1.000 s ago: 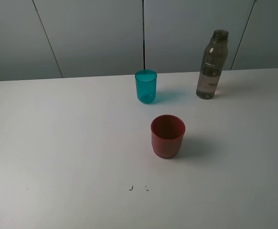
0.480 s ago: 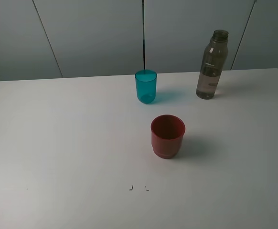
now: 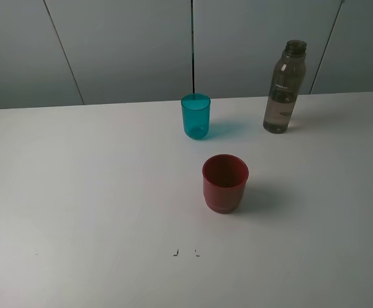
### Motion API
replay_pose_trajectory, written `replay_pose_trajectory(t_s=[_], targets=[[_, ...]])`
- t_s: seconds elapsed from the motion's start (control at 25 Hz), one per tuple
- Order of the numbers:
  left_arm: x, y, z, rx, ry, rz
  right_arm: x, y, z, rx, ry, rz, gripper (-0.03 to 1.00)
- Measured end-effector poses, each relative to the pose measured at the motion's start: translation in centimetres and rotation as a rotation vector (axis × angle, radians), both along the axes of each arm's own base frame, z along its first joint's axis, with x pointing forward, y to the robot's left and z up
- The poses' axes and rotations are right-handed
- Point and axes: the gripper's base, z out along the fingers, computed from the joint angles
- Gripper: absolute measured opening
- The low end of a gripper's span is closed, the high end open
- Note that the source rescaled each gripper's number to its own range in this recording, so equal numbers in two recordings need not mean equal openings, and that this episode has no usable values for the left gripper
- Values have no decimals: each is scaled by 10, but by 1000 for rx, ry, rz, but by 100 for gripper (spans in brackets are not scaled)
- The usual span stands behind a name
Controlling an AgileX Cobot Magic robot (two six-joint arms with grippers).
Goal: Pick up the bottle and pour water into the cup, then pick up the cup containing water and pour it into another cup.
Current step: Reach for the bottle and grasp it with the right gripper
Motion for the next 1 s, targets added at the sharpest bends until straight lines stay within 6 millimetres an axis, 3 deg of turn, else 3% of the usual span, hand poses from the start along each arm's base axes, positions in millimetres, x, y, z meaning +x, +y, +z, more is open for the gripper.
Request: replay_pose_trajectory(t_s=[1.0], targets=[[0,0,0,-6,0,3,0,0,0,0,0,0,100]])
